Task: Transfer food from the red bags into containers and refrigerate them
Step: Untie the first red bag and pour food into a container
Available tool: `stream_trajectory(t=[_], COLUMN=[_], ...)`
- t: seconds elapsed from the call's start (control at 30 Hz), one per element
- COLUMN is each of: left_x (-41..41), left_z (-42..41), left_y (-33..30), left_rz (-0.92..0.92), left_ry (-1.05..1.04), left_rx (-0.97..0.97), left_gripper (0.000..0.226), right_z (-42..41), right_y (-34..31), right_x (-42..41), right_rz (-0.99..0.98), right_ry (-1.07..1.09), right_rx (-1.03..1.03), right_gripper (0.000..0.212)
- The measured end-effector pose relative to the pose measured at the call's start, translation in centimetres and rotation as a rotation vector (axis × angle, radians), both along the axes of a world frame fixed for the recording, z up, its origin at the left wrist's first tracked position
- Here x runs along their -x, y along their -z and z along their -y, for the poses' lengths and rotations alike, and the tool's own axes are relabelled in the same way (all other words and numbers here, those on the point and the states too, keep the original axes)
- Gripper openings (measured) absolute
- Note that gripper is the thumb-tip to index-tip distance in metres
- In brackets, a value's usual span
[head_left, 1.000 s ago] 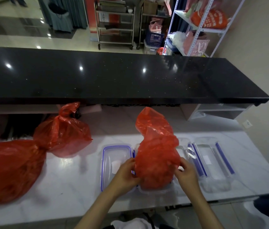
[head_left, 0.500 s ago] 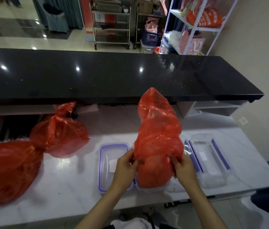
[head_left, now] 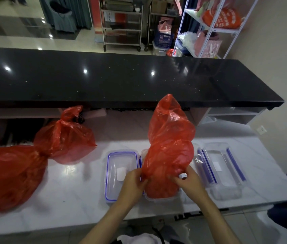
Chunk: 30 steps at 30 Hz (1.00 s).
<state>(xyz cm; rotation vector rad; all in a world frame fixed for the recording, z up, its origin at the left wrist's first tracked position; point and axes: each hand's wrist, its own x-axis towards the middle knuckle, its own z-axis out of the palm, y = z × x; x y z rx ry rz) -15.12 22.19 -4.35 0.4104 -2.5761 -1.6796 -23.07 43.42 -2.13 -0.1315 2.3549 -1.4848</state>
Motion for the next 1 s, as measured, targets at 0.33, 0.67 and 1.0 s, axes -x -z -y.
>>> stream_trajectory(t=[0.33, 0.67, 1.0], left_x=[0.2, 0.3, 0.3], left_z=[-0.5, -0.6, 0.0], left_y=[-0.7, -2.1, 0.5], left_rz=[-0.095, -0.163, -0.06], left_ry=[-0.165, -0.097, 0.044], left_rx=[-0.092, -0.282, 0.114], left_gripper=[0.016, 0.018, 0.034], right_z=[0.2, 1.9, 0.5], right_y=[-1.1, -1.5, -0.3], right_x=[0.7, 1.0, 0.6], right_rz=[-0.136, 0.173, 0.117], right_ry=[0.102, 0.442, 0.203], right_rx=[0.058, 0.556, 0.352], right_gripper=[0.014, 0.012, 0.026])
